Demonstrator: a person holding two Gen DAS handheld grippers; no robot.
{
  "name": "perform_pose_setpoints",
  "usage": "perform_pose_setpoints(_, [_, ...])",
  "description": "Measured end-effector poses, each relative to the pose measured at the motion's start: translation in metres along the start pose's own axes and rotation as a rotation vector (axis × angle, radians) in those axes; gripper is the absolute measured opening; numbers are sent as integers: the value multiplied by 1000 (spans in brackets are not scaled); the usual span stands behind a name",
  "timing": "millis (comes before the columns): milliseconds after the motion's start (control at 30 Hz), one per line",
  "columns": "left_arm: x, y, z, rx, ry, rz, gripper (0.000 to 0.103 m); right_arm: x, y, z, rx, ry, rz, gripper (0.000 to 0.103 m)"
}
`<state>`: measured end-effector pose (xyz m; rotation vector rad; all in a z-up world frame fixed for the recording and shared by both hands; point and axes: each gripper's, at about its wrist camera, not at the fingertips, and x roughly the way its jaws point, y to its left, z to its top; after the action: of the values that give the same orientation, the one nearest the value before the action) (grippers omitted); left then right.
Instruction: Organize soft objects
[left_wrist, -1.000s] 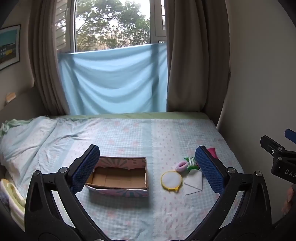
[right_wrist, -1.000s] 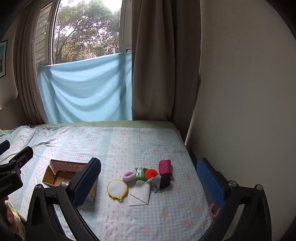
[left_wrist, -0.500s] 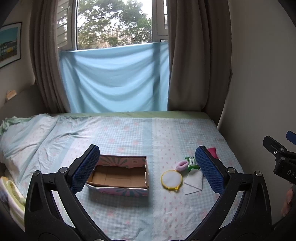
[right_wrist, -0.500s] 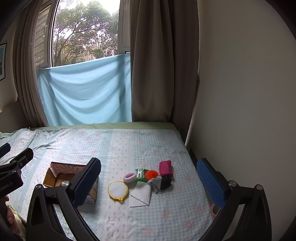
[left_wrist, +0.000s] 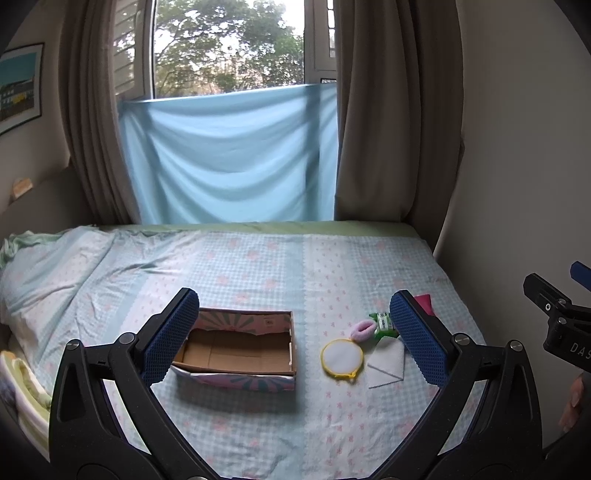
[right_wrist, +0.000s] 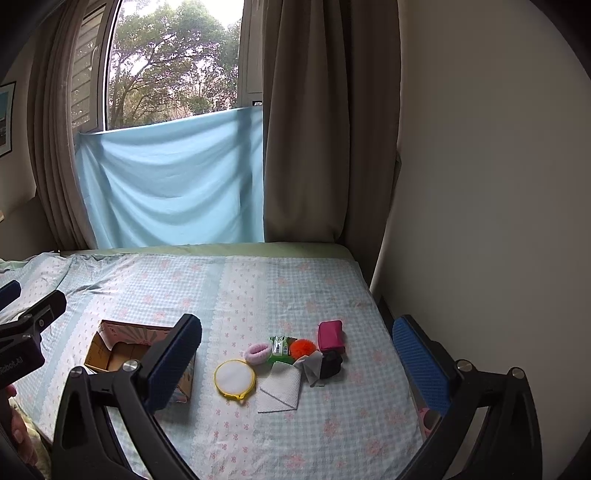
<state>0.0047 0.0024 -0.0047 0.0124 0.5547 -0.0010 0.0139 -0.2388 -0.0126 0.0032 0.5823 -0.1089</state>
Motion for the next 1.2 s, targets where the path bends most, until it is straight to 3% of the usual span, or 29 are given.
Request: perform_pose_setpoints(1200, [0,1,1,6,6,-12,102,-2,2,-1,3,5,16,103])
